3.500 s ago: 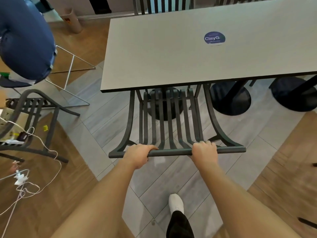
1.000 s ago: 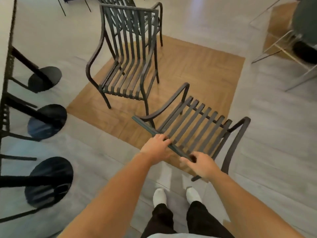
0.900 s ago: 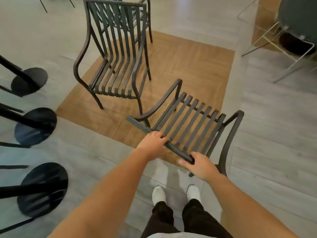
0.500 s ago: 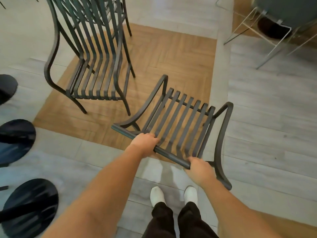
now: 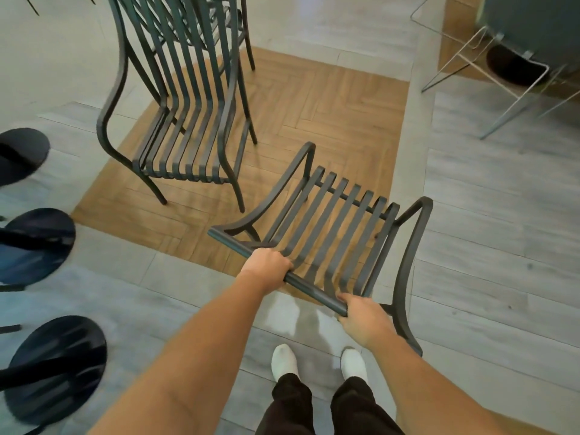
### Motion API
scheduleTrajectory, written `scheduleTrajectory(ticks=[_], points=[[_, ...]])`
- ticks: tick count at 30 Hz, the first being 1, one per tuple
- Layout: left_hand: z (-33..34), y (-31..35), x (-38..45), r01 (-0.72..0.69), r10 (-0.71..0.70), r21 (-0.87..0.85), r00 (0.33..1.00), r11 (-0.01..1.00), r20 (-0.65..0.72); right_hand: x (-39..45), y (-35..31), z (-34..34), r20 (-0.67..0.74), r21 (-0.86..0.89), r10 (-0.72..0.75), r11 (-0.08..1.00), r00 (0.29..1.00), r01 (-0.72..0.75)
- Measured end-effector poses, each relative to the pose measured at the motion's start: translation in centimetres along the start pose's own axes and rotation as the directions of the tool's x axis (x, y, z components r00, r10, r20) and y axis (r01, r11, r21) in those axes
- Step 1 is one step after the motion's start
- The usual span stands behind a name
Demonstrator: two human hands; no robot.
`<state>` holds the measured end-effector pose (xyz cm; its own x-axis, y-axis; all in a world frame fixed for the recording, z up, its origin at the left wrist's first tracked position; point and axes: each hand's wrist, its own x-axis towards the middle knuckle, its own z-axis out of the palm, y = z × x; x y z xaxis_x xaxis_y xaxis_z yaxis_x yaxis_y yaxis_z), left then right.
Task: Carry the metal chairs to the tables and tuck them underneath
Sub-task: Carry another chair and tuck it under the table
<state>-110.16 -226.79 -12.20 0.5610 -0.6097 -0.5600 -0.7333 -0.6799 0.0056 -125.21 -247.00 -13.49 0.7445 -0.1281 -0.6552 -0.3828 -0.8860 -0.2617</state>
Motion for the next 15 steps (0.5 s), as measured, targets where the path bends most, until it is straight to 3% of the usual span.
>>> scheduleTrajectory(ticks=[10,15], points=[[1.2,5.5,-1.3,0.133,-0.133,-0.042,0.991,0.990,-0.013,-0.8,4.9,0.0,0.072,-0.065,-0.092,0.993,0.993,0.096],[1.5,10.6,-1.8,0.270,-0.268,-0.111,0.963,0.956,0.035,-1.1,9.1,-1.5,0.127,-0.144,-0.224,0.960,0.966,0.241]])
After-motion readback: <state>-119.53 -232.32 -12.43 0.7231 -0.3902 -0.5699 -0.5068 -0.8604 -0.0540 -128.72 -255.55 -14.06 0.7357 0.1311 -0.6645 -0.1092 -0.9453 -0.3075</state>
